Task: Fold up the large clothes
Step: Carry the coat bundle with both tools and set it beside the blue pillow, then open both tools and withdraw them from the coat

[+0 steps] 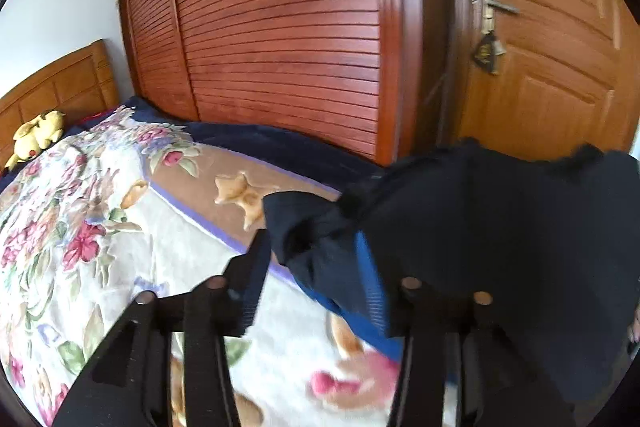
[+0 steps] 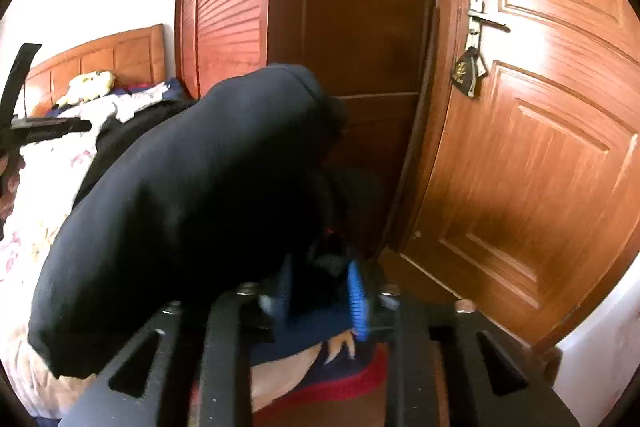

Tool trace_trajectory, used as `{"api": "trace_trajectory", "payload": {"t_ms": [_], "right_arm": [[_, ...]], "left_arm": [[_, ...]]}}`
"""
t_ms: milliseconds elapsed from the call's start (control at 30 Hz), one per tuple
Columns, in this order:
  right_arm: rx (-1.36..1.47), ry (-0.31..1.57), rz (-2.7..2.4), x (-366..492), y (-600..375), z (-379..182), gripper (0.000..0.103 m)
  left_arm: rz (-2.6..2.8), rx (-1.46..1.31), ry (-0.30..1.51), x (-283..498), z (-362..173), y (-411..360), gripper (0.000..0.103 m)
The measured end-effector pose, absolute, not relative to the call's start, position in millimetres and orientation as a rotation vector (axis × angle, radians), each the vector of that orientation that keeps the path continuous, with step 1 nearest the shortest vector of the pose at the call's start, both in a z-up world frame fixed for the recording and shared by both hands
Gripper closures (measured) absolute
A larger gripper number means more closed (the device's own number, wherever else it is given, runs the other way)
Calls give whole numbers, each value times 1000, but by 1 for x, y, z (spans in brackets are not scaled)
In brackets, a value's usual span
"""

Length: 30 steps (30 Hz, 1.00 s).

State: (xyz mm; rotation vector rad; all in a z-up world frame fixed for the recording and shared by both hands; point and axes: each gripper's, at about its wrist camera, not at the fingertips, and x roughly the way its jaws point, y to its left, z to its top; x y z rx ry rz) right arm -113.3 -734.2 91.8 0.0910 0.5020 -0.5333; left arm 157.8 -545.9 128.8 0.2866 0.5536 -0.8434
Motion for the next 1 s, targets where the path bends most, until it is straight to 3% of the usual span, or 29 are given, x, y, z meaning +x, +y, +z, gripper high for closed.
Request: {"api": "trace_trajectory", "payload": {"t_ms": [67, 133, 333, 400, 533, 1000], "right_arm": [[83, 481, -541, -118, -727, 90, 66], [69, 462, -537, -132, -708, 97, 65], [49, 405, -510, -158, -653, 119, 36], [46, 399, -477, -160, -639, 122, 32], [43, 401, -406, -160, -606, 121, 27], [71, 396, -95, -105, -496, 86, 25]], "left_arm": [[-865, 260, 551, 145, 134, -531, 32], [-879, 237, 534, 134, 136, -515, 22], [-883, 247, 505, 104, 144, -464, 21], [-879, 253, 483, 92, 145, -441, 16], [-878, 255, 450, 76, 145, -397, 10], [-668, 187, 437, 42, 108, -238, 10]]}}
